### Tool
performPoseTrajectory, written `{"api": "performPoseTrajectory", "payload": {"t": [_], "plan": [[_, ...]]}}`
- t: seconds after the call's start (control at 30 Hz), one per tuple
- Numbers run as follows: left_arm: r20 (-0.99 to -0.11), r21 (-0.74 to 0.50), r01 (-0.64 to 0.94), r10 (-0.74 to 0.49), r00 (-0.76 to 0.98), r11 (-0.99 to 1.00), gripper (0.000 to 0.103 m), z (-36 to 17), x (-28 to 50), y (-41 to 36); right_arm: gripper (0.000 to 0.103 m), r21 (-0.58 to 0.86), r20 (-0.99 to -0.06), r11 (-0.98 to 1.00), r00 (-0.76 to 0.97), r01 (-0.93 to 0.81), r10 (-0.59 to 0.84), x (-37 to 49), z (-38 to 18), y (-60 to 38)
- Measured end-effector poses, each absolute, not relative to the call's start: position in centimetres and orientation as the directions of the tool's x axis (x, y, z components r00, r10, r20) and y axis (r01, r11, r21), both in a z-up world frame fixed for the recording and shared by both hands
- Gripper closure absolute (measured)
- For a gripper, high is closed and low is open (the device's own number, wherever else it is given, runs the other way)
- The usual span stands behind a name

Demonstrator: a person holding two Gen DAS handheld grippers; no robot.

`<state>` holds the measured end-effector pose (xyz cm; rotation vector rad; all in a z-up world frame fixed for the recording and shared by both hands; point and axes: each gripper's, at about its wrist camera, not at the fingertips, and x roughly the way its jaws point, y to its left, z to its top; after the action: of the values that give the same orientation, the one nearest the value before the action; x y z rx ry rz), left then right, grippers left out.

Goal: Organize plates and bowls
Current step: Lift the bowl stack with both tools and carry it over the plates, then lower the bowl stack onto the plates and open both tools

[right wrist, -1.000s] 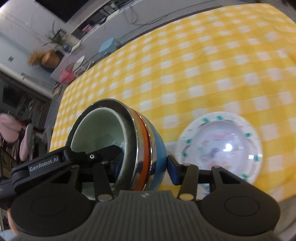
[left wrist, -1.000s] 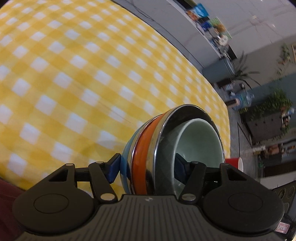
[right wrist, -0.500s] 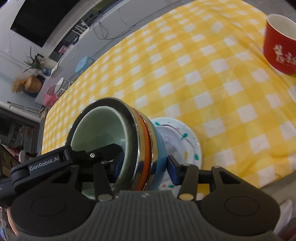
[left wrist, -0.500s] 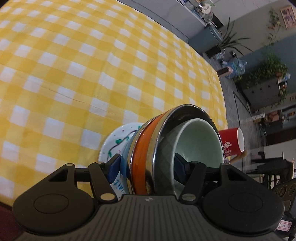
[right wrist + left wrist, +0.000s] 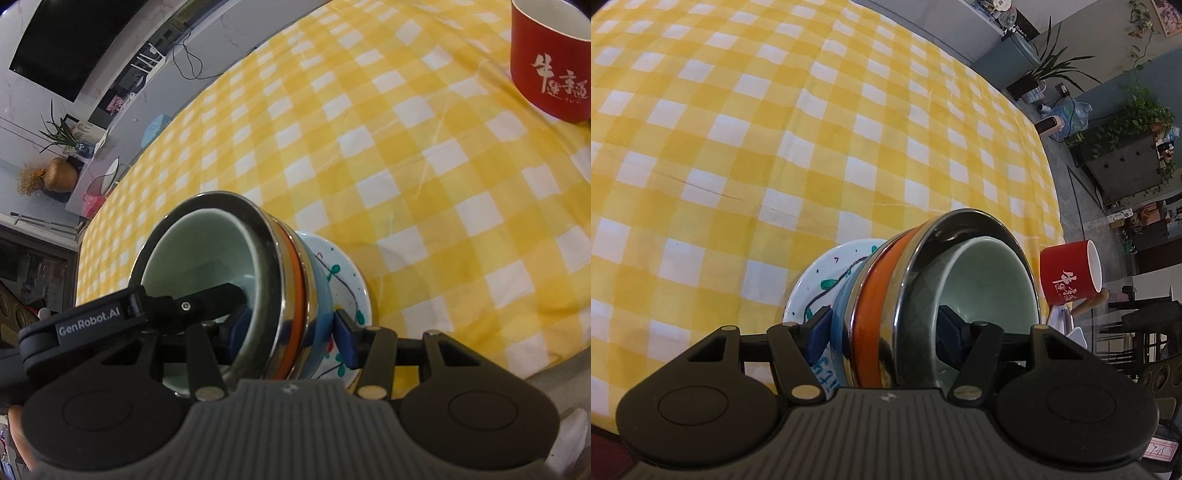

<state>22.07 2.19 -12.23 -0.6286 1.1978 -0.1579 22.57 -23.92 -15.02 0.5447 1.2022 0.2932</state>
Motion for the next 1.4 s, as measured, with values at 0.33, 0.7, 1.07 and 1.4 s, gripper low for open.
{"api": "performPoseTrajectory", "payload": {"t": [0.33,0.7,1.07,1.4], "plan": [[-0.821,-0.415,-0.117,-0.316,0.475,0.902,0.022,-9.8,20.7,1.0,0.048,0.455,-0.789,0.89,0.442,-0.046,0.426,21.6,-13.7,-22.9],[-0.707,-0.034,0.022,-0.039,0.707,0.999,0.016,-5.4,16.9,-2.4,0.046,0.402,-0.78,0.91,0.482,-0.103,0.399,21.2,-13.1,-22.6],[-0.461,0.092,-0.012,0.053,0.886,0.996,0.015,-1.0,10.2,-4.4,0.03,0.206,-0.677,0.965,0.689,-0.163,0.26,15.7,-7.8,-23.4],[-0.594,-0.025,-0.049,0.024,0.804,0.998,0.017,-0.6,5.2,-4.6,0.024,0.073,-0.675,0.978,0.712,-0.195,0.193,7.3,-6.7,-21.8]]}}
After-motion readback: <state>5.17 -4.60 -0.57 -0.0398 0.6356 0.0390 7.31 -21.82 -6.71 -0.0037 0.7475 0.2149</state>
